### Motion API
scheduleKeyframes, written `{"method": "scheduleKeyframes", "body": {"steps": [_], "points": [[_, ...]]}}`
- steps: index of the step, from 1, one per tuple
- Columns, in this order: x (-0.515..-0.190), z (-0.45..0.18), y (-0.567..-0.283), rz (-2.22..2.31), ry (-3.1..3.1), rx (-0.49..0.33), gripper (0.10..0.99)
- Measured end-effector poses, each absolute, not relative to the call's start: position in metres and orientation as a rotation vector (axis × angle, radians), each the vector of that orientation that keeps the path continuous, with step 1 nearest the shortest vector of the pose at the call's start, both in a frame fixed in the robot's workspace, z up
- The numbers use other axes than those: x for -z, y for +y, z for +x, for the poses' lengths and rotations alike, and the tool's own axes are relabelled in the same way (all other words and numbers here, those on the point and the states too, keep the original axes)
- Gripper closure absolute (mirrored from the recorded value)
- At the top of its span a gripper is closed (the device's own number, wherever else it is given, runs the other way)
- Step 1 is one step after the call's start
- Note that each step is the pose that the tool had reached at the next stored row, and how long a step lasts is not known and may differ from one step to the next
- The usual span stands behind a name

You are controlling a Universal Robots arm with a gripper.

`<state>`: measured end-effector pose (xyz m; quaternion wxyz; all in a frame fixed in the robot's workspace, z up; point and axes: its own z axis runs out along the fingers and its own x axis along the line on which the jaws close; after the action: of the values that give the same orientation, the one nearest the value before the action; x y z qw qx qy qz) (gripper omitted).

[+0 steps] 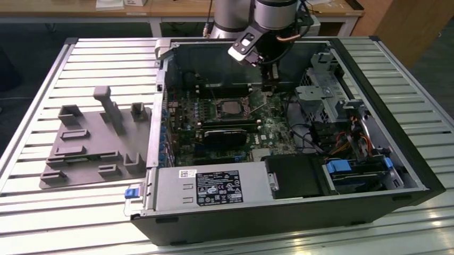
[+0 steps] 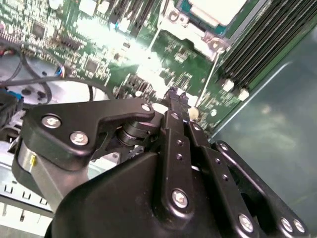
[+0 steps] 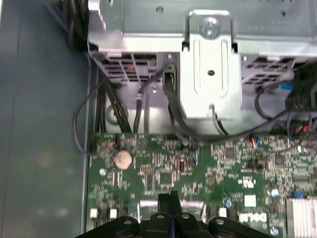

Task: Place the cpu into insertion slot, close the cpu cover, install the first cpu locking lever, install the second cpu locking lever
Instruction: 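Close the cpu cover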

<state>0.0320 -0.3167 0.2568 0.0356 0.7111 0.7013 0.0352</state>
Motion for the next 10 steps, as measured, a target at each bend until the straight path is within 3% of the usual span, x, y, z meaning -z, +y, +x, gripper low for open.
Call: {"method": "scheduleKeyframes", "body": {"steps": [10], "points": [[-0.253, 0.049, -0.317, 2.187, 2.153, -0.105, 0.98]]}}
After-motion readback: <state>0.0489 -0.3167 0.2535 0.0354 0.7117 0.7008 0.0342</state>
